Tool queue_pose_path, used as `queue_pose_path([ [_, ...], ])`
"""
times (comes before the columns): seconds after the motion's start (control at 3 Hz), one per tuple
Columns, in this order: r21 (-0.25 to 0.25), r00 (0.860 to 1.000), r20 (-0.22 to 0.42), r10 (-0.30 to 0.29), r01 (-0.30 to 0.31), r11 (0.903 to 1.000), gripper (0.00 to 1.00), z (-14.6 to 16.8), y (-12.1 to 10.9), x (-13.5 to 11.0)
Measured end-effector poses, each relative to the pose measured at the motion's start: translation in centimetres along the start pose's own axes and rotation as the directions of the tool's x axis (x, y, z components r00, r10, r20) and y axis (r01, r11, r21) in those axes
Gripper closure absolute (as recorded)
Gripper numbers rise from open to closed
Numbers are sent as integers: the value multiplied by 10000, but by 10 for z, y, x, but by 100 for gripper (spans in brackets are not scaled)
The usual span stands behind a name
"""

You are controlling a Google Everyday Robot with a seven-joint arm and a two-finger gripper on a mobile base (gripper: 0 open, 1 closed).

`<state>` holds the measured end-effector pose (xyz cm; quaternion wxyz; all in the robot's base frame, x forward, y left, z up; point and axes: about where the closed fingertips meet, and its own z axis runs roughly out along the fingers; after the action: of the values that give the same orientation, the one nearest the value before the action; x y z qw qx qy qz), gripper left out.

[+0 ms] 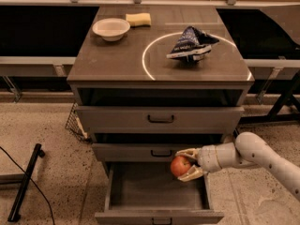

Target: Place apple into bottom drawer

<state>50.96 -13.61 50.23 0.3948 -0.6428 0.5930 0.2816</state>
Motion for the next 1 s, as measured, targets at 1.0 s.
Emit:
queue_pose_path([
  [1.0,94,9991,151,387,-389,9992,100,32,-10,69],
])
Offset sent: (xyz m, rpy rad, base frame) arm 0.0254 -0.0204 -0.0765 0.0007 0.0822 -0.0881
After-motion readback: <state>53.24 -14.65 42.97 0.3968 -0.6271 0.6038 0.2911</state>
